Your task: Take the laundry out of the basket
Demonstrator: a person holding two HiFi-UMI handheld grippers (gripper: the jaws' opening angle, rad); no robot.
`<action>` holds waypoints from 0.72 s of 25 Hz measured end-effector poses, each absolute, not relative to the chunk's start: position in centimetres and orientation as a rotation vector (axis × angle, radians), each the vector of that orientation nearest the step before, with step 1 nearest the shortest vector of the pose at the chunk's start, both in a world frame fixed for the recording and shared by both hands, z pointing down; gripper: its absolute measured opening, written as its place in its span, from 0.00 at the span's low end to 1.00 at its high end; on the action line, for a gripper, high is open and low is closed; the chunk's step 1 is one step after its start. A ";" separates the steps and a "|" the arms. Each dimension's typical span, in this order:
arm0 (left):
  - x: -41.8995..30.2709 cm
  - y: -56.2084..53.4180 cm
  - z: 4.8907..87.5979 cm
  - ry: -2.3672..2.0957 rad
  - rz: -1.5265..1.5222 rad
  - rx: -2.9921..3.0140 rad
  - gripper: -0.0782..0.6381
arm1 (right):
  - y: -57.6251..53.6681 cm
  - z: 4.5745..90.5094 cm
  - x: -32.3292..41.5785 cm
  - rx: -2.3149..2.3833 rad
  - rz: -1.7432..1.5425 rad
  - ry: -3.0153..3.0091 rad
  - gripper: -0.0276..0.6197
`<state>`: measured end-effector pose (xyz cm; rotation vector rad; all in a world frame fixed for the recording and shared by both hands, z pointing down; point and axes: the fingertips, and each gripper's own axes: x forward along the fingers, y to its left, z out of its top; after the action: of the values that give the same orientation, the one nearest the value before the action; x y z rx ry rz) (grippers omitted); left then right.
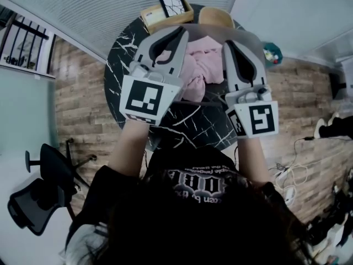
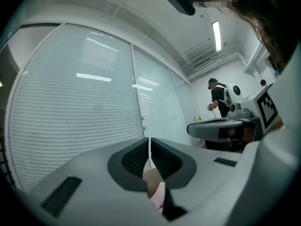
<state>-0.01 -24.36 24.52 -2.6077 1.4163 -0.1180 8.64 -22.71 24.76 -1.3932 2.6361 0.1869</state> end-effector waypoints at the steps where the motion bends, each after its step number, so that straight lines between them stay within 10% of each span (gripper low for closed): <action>1: 0.4 -24.5 24.8 1.390 -0.140 -2.613 0.12 | -22.9 24.8 8.8 -1.392 0.185 2.636 0.09; 18: 6.4 -26.1 33.8 0.854 -0.680 -2.792 0.80 | -24.5 24.0 9.5 -1.354 0.152 2.630 0.09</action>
<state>6.42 -26.09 33.80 -2.7918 0.8543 -0.6804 9.47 -24.48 24.01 -1.3543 2.6299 0.1518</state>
